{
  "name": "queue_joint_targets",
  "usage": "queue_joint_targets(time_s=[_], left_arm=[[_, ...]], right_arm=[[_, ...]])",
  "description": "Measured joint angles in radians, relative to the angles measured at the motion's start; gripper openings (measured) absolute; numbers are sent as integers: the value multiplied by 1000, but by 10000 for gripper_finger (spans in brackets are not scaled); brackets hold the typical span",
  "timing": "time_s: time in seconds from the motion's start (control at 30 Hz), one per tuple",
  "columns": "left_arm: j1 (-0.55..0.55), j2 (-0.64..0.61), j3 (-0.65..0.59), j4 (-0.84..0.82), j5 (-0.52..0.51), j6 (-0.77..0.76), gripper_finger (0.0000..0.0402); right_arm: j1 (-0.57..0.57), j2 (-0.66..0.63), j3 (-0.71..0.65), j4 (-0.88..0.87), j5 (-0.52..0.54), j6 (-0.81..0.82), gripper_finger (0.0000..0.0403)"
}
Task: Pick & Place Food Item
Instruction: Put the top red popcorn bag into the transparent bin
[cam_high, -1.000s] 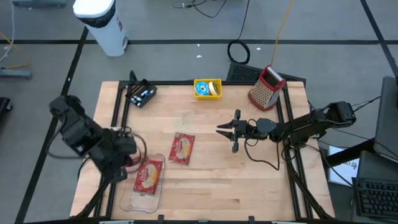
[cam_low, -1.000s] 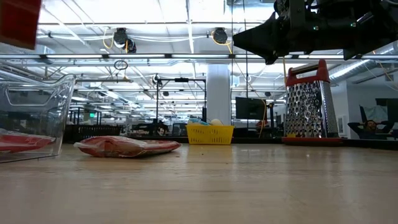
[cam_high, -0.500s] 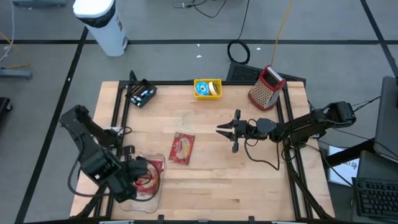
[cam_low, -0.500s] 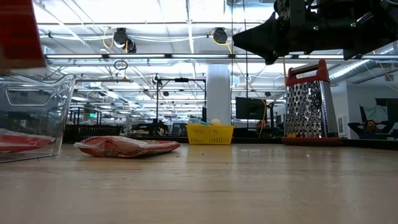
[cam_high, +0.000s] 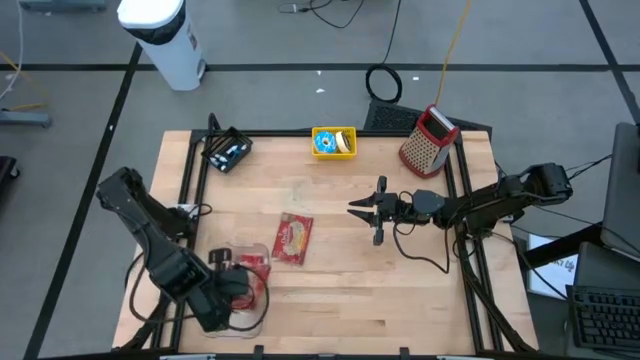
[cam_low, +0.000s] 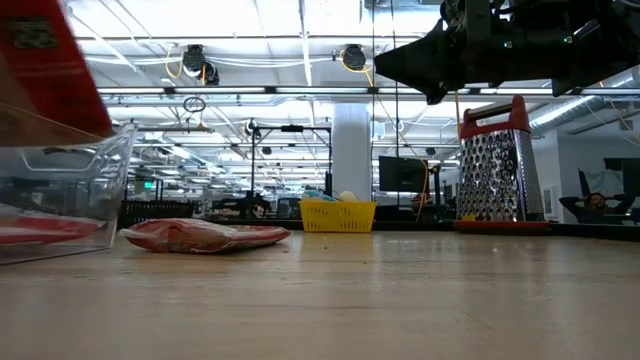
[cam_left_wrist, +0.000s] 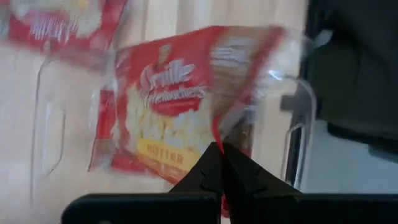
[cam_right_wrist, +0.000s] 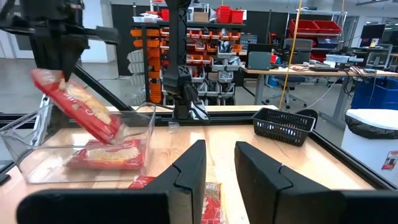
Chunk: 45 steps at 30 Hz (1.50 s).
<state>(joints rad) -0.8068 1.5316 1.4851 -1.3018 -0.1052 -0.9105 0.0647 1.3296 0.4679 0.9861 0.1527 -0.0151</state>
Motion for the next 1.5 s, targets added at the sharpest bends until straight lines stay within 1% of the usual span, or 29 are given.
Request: queue_joint_targets(time_s=[0.17,0.2,0.4,0.47,0.6,0.73,0.87,1.07,1.17,1.27,1.5], left_arm=[[17,-115,-156,125,-22,28,0],[20,-142,-192,154,-22,8,0],[22,-281,-403,202,0,-142,0],[21,-328,-452,258,-1,-179,0],[24,-381,-520,304,-3,-216,0],[37,-390,-538,320,-23,-210,0],[51,-387,-539,337,-53,-147,0],[73,-386,-539,392,-57,-88,2],[73,-386,-539,391,-94,-92,7],[74,-386,-539,391,-125,-97,21],[73,-386,-539,376,-124,-122,75]], right_arm=[[0,0,0,0,0,0,77],[0,0,0,0,0,0,77],[0,0,0,0,0,0,77],[0,0,0,0,0,0,77],[0,0,0,-1,0,0,77],[0,0,0,0,0,0,77],[0,0,0,0,0,0,77],[0,0,0,-1,0,3,77],[0,0,0,-3,0,3,77],[0,0,0,-3,0,4,77],[0,0,0,-4,0,4,77]])
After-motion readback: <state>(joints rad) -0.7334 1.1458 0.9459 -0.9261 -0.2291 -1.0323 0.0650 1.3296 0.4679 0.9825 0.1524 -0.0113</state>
